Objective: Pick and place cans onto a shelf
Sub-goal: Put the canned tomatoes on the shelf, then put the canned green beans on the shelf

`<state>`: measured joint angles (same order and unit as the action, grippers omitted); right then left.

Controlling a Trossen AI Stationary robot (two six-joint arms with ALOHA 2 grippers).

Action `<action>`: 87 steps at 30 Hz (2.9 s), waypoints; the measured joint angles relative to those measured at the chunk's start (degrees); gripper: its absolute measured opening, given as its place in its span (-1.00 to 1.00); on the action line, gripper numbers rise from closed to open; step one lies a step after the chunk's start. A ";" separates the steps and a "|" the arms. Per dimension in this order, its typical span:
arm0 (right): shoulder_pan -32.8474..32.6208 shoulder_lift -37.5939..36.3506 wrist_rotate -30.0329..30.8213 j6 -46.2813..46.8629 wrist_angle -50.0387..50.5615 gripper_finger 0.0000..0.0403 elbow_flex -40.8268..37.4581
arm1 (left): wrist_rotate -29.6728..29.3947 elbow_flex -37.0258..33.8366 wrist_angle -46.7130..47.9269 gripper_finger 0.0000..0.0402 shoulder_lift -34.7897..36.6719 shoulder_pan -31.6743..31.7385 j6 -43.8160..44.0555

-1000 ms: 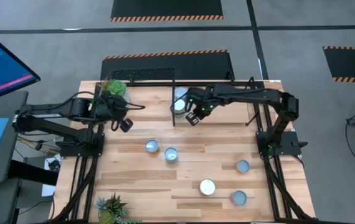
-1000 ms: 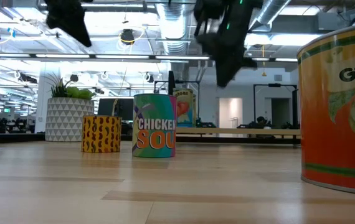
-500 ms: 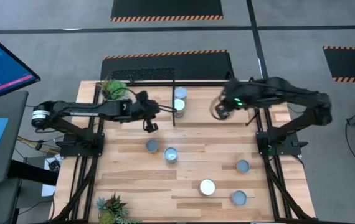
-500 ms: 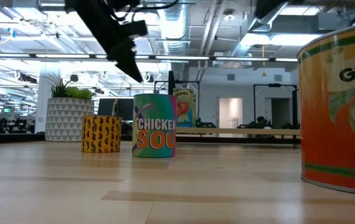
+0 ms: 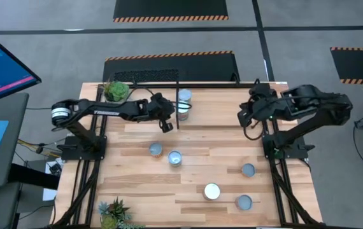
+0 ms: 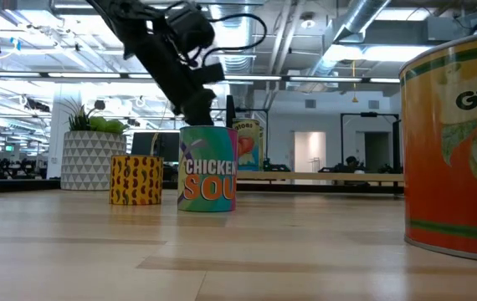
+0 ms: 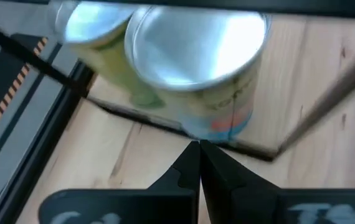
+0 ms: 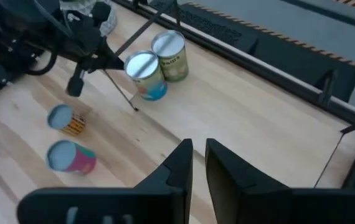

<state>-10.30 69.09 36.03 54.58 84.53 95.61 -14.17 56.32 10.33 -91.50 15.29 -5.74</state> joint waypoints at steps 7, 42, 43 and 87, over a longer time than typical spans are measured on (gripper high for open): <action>-0.03 0.60 0.07 0.03 0.51 -0.67 0.00 | -0.04 1.88 -3.27 -1.00 -1.58 -0.02 -0.08; -2.25 10.12 -10.52 -20.17 -5.42 -0.67 -5.42 | 24.69 4.02 37.16 -0.92 10.86 -7.87 21.78; -2.25 10.75 -10.82 -19.39 -5.05 -0.67 -5.42 | 24.67 3.76 37.15 -0.88 10.70 -8.32 22.07; -14.87 41.58 -43.81 -8.20 -20.53 -0.01 -5.20 | 5.55 3.18 44.29 -0.48 10.83 -9.53 11.37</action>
<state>-25.17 110.66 -7.78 46.37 64.01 90.41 -8.62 59.51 54.62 -80.66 5.76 5.63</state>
